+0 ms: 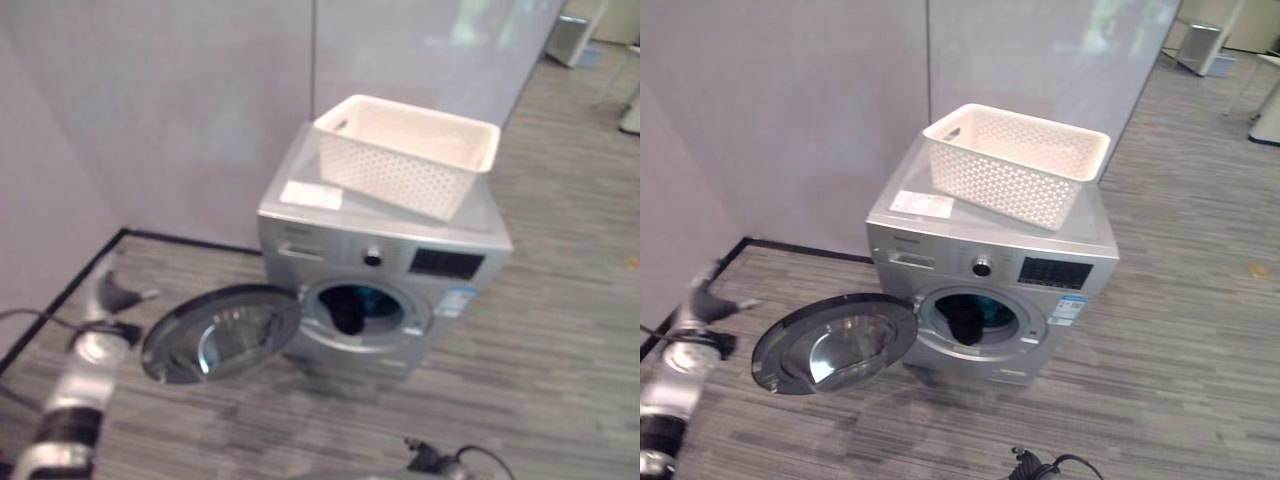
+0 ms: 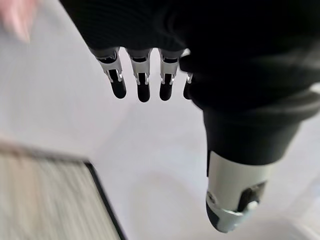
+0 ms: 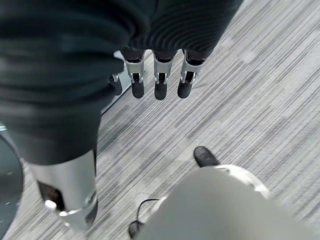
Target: Grab the laundry basket,head to the washer,open it,put in the laundry and shut it.
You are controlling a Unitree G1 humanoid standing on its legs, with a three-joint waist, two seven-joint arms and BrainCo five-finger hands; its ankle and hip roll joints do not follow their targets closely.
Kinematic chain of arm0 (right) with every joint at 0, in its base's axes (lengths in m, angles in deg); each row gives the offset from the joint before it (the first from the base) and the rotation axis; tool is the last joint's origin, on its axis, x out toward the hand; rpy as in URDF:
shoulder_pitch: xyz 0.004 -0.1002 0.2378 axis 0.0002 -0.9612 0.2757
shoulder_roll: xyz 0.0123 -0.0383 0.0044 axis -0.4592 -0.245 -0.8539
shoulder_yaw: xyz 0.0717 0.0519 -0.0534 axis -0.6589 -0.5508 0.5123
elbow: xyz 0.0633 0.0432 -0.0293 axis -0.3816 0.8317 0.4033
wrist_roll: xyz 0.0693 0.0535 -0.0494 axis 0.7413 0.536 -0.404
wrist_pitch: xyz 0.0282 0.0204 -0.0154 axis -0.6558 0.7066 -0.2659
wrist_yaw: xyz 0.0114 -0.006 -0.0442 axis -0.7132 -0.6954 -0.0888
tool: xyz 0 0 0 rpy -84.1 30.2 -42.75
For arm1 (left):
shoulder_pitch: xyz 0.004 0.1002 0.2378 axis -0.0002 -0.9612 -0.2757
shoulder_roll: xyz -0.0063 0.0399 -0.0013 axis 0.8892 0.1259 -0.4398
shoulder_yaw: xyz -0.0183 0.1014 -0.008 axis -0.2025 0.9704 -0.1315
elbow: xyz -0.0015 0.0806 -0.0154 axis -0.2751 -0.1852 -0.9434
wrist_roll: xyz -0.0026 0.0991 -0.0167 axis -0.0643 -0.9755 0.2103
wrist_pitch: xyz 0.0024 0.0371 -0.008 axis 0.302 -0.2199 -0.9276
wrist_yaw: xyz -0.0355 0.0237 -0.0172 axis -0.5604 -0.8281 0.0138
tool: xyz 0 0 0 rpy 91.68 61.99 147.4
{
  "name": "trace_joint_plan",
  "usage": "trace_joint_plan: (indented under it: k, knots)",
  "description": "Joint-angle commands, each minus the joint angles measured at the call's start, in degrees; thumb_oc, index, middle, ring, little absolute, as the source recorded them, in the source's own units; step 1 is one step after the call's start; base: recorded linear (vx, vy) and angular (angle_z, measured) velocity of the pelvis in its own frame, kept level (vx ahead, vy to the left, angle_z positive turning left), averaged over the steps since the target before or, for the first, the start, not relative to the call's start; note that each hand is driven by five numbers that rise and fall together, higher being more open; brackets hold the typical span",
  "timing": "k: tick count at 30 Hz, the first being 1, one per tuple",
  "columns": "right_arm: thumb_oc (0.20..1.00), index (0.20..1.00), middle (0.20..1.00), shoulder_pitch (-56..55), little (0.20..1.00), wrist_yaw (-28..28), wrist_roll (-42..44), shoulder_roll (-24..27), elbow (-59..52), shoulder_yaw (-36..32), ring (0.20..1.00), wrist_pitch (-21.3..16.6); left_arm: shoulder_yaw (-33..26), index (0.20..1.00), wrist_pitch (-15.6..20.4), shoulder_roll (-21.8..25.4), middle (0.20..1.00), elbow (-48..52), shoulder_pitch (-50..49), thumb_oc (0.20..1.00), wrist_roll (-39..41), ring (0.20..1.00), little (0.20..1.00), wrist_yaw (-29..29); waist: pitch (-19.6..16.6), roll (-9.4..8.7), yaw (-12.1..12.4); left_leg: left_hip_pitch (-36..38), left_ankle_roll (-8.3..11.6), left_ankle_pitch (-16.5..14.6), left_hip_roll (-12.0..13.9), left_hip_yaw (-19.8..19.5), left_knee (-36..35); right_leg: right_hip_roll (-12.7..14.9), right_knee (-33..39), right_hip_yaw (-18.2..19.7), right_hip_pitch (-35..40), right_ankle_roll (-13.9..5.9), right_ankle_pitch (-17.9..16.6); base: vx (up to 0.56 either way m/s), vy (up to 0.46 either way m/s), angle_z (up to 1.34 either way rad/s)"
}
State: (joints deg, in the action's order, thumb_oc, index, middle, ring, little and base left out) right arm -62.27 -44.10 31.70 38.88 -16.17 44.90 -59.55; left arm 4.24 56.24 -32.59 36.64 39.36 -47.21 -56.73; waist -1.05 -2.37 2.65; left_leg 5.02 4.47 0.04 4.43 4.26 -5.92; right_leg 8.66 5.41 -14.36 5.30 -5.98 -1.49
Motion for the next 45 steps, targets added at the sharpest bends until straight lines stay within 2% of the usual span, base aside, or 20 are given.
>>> trace_joint_plan:
  k: [1, 3, 4, 7, 11, 12, 13, 19, 26, 27, 31, 39, 40, 41, 42, 44, 45]
  knots:
    - [1.0, 1.0, 1.0, 0.9, 1.0, 0.0, -1.7, 2.6, -0.1, 2.3, 1.0, -0.9, 2.9, 1.0, -1.6, 3.2, 1.0, -4.9, 9.2, 1.0, -4.3, 1.0, 1.0, -3.2, 0.2, 1.33, -1.2, -2.7, -1.88, -0.5, 0.1, 2.2, 1.4, 1.6, -3.5, 0.0, -0.4, -2.43, 3.0, -0.04, 0.037, -0.11]
    - [1.0, 1.0, 1.0, 0.9, 1.0, 0.2, -1.6, 2.8, -0.4, 2.1, 1.0, -0.9, 4.5, 1.0, -1.7, 4.3, 1.0, -7.1, 11.6, 1.0, -4.3, 1.0, 1.0, -3.5, 0.5, 1.17, -1.2, -3.4, -1.87, -0.3, 0.2, 2.3, 1.5, 1.5, -3.6, 0.2, -1.2, -2.43, 2.9, -0.05, 0.02, -0.09]
    - [1.0, 1.0, 1.0, 1.0, 1.0, 0.7, -1.6, 3.5, -0.2, 2.2, 1.0, -1.2, 7.7, 1.0, -1.9, 5.6, 1.0, -13.0, 15.4, 1.0, -5.3, 1.0, 1.0, -3.6, 1.1, 0.9, -1.8, -4.6, -1.92, 0.0, 0.5, 2.5, 1.5, 1.4, -3.6, 0.5, -2.5, -2.46, 2.5, -0.05, 0.033, -0.07]
    - [1.0, 1.0, 1.0, 2.0, 1.0, 1.9, -0.9, 4.1, 0.1, 3.1, 1.0, -1.8, 13.3, 1.0, -1.2, 6.7, 1.0, -20.7, 23.5, 1.0, -4.0, 1.0, 1.0, -4.2, 2.6, 0.08, -2.5, -6.8, -2.0, 0.4, 0.8, 2.8, 1.8, 1.3, -3.8, 1.0, -4.9, -2.46, 1.9, -0.1, 0.011, -0.05]
    - [1.0, 1.0, 1.0, 3.4, 1.0, 3.1, 1.1, 4.4, 0.1, 4.2, 1.0, -2.8, 20.8, 1.0, -0.8, 6.4, 1.0, -28.1, 33.2, 1.0, -3.5, 1.0, 1.0, -5.5, 5.0, -1.33, -3.3, -10.7, -2.16, 0.9, 1.3, 3.0, 3.4, 1.3, -4.7, 1.9, -8.7, -2.42, 1.0, -0.1, 0.004, -0.04]
    - [1.0, 1.0, 1.0, 3.5, 1.0, 3.1, 1.1, 4.3, 0.1, 4.1, 1.0, -2.8, 21.1, 1.0, -0.8, 6.4, 1.0, -28.4, 33.6, 1.0, -3.4, 1.0, 1.0, -5.5, 5.0, -1.4, -3.2, -10.9, -2.17, 0.8, 1.3, 3.0, 3.5, 1.3, -4.7, 1.9, -8.9, -2.42, 1.0, -0.23, 0.025, -0.13]
    - [1.0, 1.0, 1.0, 5.0, 1.0, 4.1, 3.0, 4.5, -0.9, 5.0, 1.0, -3.9, 24.7, 1.0, -0.4, 5.5, 1.0, -32.4, 39.7, 1.0, -2.0, 1.0, 1.0, -6.9, 7.3, -2.51, -3.9, -13.9, -2.32, 0.8, 1.4, 3.4, 5.0, 1.3, -5.5, 3.0, -12.2, -2.4, 0.0, -0.22, 0.044, -0.16]
    - [1.0, 1.0, 1.0, 7.7, 1.0, 5.2, 5.3, 5.1, -4.3, 7.3, 1.0, -5.4, 29.5, 1.0, -0.1, 4.5, 1.0, -36.9, 49.2, 1.0, 0.6, 1.0, 1.0, -8.3, 11.2, -4.64, -5.4, -22.2, -2.69, 1.0, 1.1, 3.4, 9.3, 1.6, -6.0, 4.9, -19.1, -2.36, -2.8, -0.14, 0.042, -0.11]
    - [1.0, 1.0, 1.0, 9.0, 1.0, 5.5, 6.4, 6.0, -7.9, 8.5, 1.0, -6.1, 30.7, 1.0, -0.1, 3.5, 1.0, -38.8, 52.3, 1.0, 2.3, 1.0, 1.0, -8.2, 13.4, -5.9, -6.3, -27.0, -2.77, 0.8, 1.0, 3.0, 12.1, 1.9, -6.1, 5.5, -22.7, -2.45, -4.2, -0.04, 0.022, -0.03]
    - [1.0, 1.0, 1.0, 9.3, 1.0, 5.8, 6.9, 6.3, -9.2, 8.5, 1.0, -6.3, 30.9, 1.0, -0.2, 3.6, 1.0, -39.5, 52.8, 1.0, 2.5, 1.0, 1.0, -8.2, 13.6, -5.94, -6.5, -27.4, -2.26, -0.9, 1.4, 2.4, 12.7, 1.5, -6.2, 6.0, -22.9, -2.81, -3.4, 0.05, 0.002, -0.01]
    - [1.0, 1.0, 1.0, 9.5, 1.0, 5.9, 7.4, 6.6, -10.4, 8.5, 1.0, -6.5, 31.5, 1.0, -0.4, 3.5, 1.0, -40.1, 53.2, 1.0, 2.5, 1.0, 1.0, -7.8, 14.0, -6.57, -7.0, -29.0, -2.1, -0.8, 1.7, 2.1, 13.4, 1.4, -6.1, 6.1, -24.1, -2.89, -3.9, 0.0, -0.006, -0.03]
    - [1.0, 1.0, 1.0, 9.6, 1.0, 6.2, 6.7, 6.9, -10.6, 8.7, 1.0, -6.6, 33.0, 1.0, -0.3, 1.0, 1.0, -37.4, 50.2, 1.0, -0.7, 1.0, 1.0, -6.7, 14.6, -6.96, -7.0, -29.6, -2.17, -1.6, 2.0, 1.9, 14.4, 1.3, -5.9, 6.5, -24.4, -2.93, -4.1, 0.0, 0.001, -0.01]
    - [1.0, 1.0, 1.0, 9.6, 1.0, 6.5, 6.4, 6.8, -10.1, 8.4, 1.0, -6.6, 33.6, 1.0, 0.1, -1.2, 1.0, -34.3, 48.2, 1.0, -2.1, 1.0, 1.0, -5.9, 14.9, -6.62, -6.7, -29.2, -2.34, -1.7, 1.7, 1.8, 14.4, 1.3, -5.9, 6.4, -24.1, -2.92, -3.9, -0.09, 0.01, 0.01]
    - [1.0, 1.0, 1.0, 9.7, 1.0, 6.5, 6.4, 6.8, -10.1, 8.3, 1.0, -6.6, 33.5, 1.0, 0.1, -1.2, 1.0, -34.2, 48.2, 1.0, -2.1, 1.0, 1.0, -5.9, 15.2, -6.89, -6.8, -29.9, -2.77, -0.2, 1.4, 2.3, 14.5, 1.7, -6.0, 6.1, -24.7, -2.54, -4.9, -0.1, 0.021, 0.0]
    - [1.0, 1.0, 1.0, 9.6, 1.0, 6.7, 6.2, 6.9, -9.8, 8.0, 1.0, -6.5, 33.7, 1.0, 0.3, -2.5, 1.0, -32.2, 46.8, 1.0, -2.7, 1.0, 1.0, -5.4, 15.4, -6.5, -6.5, -29.7, -2.84, -0.2, 1.2, 2.2, 14.4, 1.8, -6.1, 6.0, -24.5, -2.47, -4.7, -0.1, 0.029, 0.03]
    - [1.0, 1.0, 1.0, 9.8, 1.0, 7.4, 5.7, 7.0, -8.6, 5.6, 1.0, -5.7, 32.5, 1.0, 0.3, -5.1, 1.0, -19.1, 39.1, 1.0, -4.6, 1.0, 1.0, -2.6, 16.2, -5.14, -5.2, -28.6, -2.98, -0.6, 0.8, 2.1, 14.3, 2.1, -6.2, 5.7, -23.6, -2.23, -4.2, 0.0, 0.024, 0.04]
    - [1.0, 1.0, 1.0, 9.8, 1.0, 7.4, 5.7, 7.0, -8.6, 5.7, 1.0, -5.6, 32.5, 1.0, 0.3, -5.1, 1.0, -19.0, 39.1, 1.0, -4.6, 1.0, 1.0, -2.6, 16.2, -5.13, -5.2, -28.6, -2.98, -0.6, 0.8, 2.1, 14.3, 2.1, -6.2, 5.7, -23.6, -2.23, -4.2, 0.0, 0.0, 0.0]
